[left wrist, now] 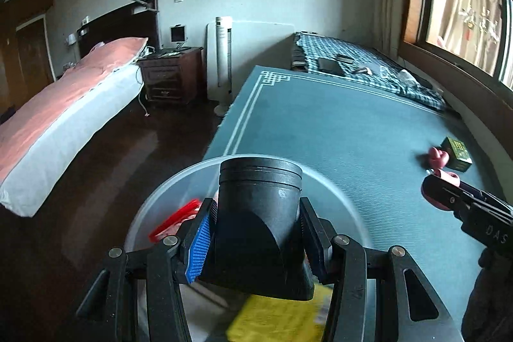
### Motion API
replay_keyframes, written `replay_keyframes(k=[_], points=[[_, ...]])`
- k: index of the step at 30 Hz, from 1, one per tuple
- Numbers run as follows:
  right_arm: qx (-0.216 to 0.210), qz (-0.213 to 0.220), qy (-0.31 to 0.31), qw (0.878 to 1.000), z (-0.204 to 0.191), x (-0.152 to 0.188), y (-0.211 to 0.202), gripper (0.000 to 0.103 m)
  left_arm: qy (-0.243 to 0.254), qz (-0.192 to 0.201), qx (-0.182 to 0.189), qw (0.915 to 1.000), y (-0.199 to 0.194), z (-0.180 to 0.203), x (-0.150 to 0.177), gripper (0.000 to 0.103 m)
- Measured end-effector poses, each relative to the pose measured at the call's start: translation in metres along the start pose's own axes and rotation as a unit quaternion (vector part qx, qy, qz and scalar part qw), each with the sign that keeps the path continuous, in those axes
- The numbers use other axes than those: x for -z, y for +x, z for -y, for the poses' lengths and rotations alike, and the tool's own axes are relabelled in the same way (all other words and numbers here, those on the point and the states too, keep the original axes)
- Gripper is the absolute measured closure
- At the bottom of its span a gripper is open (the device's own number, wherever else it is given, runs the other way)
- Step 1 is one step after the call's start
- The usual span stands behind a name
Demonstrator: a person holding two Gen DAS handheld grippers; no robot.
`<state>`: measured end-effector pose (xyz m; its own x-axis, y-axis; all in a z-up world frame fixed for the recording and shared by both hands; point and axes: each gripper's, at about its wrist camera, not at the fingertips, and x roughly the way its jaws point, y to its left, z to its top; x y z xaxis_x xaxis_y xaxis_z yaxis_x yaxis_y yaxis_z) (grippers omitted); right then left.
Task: Organize objects
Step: 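Open both tools to drop the black cone and pink tube into the bowl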
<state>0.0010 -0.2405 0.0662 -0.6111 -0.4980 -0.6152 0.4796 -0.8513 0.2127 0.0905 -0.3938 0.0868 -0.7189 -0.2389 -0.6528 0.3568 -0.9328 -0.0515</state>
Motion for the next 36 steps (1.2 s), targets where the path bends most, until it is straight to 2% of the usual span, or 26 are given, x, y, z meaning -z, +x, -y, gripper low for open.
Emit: replay_keyframes(k=[3,7,15,22,26,36], points=[[-0.013,-0.006,-0.017,1.0,-0.023,0.0,0.008,0.036,-0.01,0.002,0.002,0.9999,0.0,-0.012,0.0,0.048],[-0.03,-0.014,-0.032,0.999,-0.047,-0.001,0.017,0.036,-0.017,0.006,0.008,0.9998,-0.004,-0.024,0.0,0.035],[-0.056,-0.031,-0.057,0.996,-0.085,0.0,0.034,0.036,-0.031,0.015,-0.005,0.9994,-0.01,-0.045,0.003,0.033],[-0.066,-0.045,-0.062,0.995,-0.096,0.0,0.045,0.035,-0.046,0.019,-0.016,0.9987,-0.014,-0.063,0.006,0.028],[-0.099,-0.059,-0.055,0.992,-0.099,0.001,0.048,0.03,-0.053,0.021,-0.015,0.9982,-0.016,-0.07,0.006,0.024],[-0.137,-0.06,-0.083,0.985,-0.113,0.007,0.04,0.029,-0.067,0.026,-0.027,0.997,-0.022,-0.081,0.005,0.023]])
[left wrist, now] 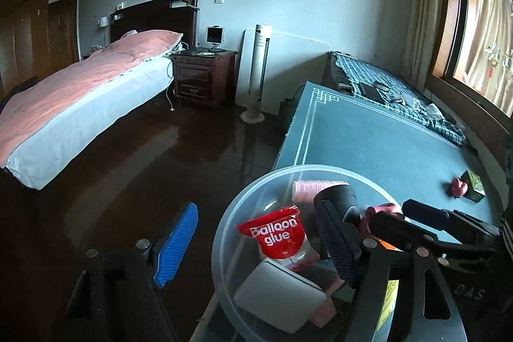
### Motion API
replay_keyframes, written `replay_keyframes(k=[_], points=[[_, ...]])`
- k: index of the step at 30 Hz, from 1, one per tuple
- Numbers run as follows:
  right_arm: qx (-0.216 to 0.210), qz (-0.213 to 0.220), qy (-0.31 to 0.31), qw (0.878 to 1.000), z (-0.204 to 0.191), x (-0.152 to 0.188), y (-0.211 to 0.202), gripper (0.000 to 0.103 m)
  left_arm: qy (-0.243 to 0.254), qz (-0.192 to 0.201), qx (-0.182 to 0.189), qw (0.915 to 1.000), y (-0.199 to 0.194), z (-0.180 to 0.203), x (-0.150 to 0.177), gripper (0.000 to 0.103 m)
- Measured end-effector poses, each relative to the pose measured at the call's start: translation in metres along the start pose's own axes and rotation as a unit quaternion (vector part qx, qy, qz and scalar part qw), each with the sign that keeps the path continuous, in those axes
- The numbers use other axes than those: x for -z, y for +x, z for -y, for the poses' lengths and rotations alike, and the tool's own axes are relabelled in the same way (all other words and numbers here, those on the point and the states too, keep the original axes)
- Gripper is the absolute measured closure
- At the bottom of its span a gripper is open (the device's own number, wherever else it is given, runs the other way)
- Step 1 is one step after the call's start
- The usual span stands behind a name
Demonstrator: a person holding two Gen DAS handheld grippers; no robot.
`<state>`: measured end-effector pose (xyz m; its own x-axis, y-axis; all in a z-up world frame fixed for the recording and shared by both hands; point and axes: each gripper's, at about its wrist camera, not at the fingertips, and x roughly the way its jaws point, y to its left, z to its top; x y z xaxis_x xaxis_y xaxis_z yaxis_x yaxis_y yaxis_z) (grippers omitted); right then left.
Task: Organize objects
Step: 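Open both tools to drop the black cone and pink tube into the bowl, then move both open tools toward the pink roller and green box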
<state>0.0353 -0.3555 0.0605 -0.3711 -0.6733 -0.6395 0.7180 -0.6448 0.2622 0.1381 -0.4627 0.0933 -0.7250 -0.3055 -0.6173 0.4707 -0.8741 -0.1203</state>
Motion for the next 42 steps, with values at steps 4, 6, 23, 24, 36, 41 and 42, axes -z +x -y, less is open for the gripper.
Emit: replay_keyframes(k=[4,6,23,24,36,41,42], points=[[-0.019,-0.003,0.003,1.0,0.003,0.002,-0.003,0.029,-0.003,0.003,-0.002,1.0,-0.003,0.0,-0.001,0.023],[-0.023,-0.006,-0.002,1.0,0.004,0.003,-0.003,0.029,0.0,0.004,-0.001,1.0,-0.004,0.002,-0.001,0.023],[0.052,0.037,0.054,0.996,0.05,0.01,-0.038,0.03,0.032,0.005,0.021,0.9993,-0.01,0.041,-0.002,0.013],[0.058,0.038,0.061,0.996,0.056,0.012,-0.041,0.03,0.033,0.004,0.023,0.9992,-0.01,0.044,-0.002,0.013],[0.112,0.055,0.122,0.985,0.116,0.022,-0.074,0.029,0.07,-0.005,0.05,0.9963,-0.011,0.093,0.004,0.009],[0.136,0.065,0.146,0.978,0.142,0.03,-0.093,0.029,0.088,-0.006,0.065,0.994,-0.011,0.118,0.004,0.009],[0.142,0.067,0.151,0.976,0.148,0.032,-0.097,0.029,0.091,-0.006,0.068,0.9935,-0.011,0.123,0.004,0.009]])
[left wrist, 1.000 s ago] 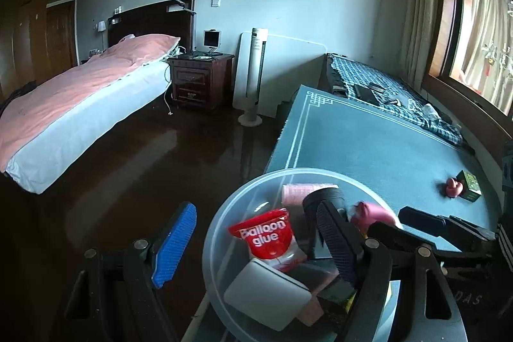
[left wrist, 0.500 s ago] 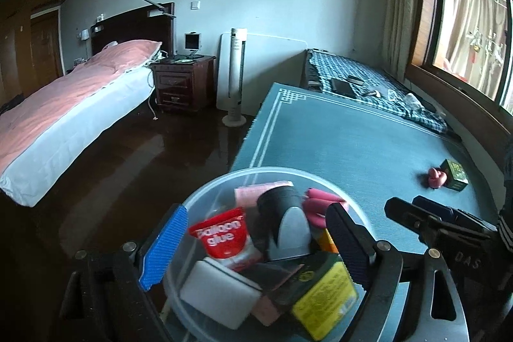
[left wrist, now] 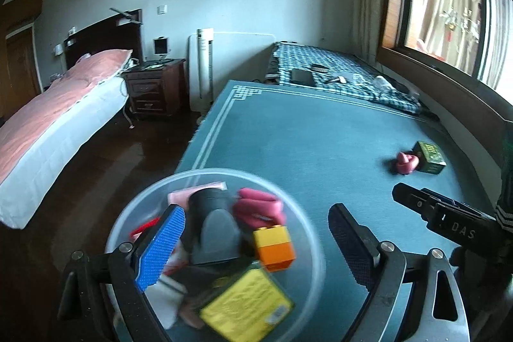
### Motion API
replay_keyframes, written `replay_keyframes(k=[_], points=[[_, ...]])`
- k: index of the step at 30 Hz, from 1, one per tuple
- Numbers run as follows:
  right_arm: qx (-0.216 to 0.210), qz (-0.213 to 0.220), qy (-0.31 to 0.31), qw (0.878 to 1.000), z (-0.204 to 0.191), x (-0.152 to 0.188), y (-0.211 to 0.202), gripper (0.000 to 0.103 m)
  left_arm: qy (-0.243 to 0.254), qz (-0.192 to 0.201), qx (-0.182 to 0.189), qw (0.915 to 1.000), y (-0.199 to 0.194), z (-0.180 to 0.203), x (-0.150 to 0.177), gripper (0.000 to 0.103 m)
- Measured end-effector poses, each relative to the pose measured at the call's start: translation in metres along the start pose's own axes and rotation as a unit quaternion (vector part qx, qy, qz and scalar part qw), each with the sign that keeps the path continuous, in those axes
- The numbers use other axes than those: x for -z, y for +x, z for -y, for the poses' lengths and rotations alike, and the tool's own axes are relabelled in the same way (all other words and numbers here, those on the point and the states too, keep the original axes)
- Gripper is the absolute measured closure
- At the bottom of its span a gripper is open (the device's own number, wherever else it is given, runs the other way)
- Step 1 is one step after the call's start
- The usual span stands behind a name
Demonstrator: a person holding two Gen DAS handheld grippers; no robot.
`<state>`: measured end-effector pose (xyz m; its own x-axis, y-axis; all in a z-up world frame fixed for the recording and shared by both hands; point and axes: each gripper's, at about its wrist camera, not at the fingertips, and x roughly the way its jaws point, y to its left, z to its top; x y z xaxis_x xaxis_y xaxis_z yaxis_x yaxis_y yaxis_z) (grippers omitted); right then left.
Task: Organize objects
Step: 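Move both open tools toward the pink roller and green box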
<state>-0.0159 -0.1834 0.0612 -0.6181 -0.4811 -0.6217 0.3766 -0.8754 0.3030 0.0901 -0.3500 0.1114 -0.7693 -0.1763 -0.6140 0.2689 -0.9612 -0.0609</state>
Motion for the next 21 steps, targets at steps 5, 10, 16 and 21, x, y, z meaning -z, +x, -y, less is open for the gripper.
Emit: replay_keyframes(k=[5,10,16,21], points=[[0.032,0.01,0.016,0.999,0.032,-0.006,-0.009,0.029,0.023,0.001,0.019,0.9996,0.004,0.033,-0.006,0.009],[0.064,0.022,0.025,0.997,0.063,-0.011,-0.018,0.027,0.045,-0.003,0.035,0.9984,0.013,0.064,-0.012,0.008],[0.092,0.03,0.044,0.994,0.093,-0.015,-0.024,0.027,0.072,-0.01,0.05,0.9961,0.027,0.099,-0.021,0.008],[0.115,0.036,0.068,0.99,0.12,-0.023,-0.023,0.027,0.095,-0.01,0.055,0.9939,0.039,0.126,-0.032,0.008]])
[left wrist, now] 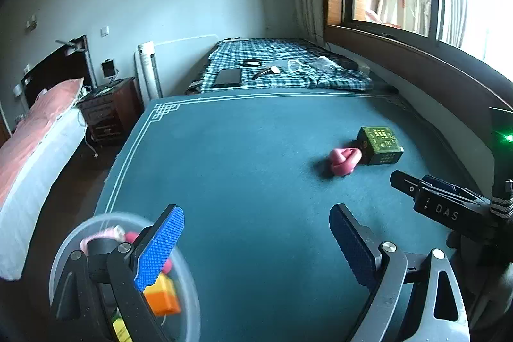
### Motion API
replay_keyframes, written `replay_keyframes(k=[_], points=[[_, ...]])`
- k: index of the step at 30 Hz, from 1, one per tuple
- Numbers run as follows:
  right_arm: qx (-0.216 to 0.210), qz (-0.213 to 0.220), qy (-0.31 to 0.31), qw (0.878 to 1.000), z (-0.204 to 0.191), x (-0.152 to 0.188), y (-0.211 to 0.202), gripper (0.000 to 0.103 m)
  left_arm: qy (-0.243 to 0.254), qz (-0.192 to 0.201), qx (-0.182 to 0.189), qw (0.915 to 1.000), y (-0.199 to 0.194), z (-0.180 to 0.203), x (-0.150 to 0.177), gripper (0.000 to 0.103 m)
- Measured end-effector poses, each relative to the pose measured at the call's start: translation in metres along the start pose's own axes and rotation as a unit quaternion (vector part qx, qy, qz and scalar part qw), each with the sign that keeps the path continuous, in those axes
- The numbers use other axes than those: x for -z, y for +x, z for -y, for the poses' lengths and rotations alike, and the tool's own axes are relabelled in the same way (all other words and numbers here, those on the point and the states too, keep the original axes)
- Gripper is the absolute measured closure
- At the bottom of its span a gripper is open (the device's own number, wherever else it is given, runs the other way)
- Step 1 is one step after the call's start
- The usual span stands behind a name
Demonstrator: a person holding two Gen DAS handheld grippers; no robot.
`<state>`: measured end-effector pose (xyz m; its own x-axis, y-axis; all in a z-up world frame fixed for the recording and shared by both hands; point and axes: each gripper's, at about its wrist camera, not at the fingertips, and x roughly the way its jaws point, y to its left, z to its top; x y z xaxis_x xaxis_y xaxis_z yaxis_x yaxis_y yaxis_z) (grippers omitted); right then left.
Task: Organize objects
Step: 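Move both open tools toward the pink roller and green box, then grasp the pink foam roller with the left tool while the right tool grasps the green box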
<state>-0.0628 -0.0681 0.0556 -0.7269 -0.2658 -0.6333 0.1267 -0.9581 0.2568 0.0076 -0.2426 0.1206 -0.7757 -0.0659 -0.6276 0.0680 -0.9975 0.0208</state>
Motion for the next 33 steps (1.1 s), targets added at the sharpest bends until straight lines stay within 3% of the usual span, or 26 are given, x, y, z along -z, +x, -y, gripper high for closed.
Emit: replay_keyframes(k=[8,10,26,29,33], points=[[0.029,0.006,0.022,0.999,0.032,-0.029,0.023,0.026,0.011,-0.018,0.016,0.9997,0.033,0.021,-0.017,0.008],[0.027,0.002,0.023,0.999,0.036,-0.037,0.032,0.021,0.011,-0.023,0.019,0.9995,0.04,0.023,-0.019,0.008],[0.071,-0.031,-0.048,0.996,0.021,-0.053,0.1,0.018,0.001,-0.067,0.022,0.9975,0.095,0.032,-0.024,0.008],[0.068,-0.037,-0.047,0.996,0.028,-0.05,0.104,0.033,-0.001,-0.073,0.023,0.9971,0.103,0.034,-0.023,0.008],[0.05,-0.033,-0.044,0.997,0.038,-0.047,0.097,0.033,-0.007,-0.081,0.03,0.9962,0.114,0.04,-0.023,0.008]])
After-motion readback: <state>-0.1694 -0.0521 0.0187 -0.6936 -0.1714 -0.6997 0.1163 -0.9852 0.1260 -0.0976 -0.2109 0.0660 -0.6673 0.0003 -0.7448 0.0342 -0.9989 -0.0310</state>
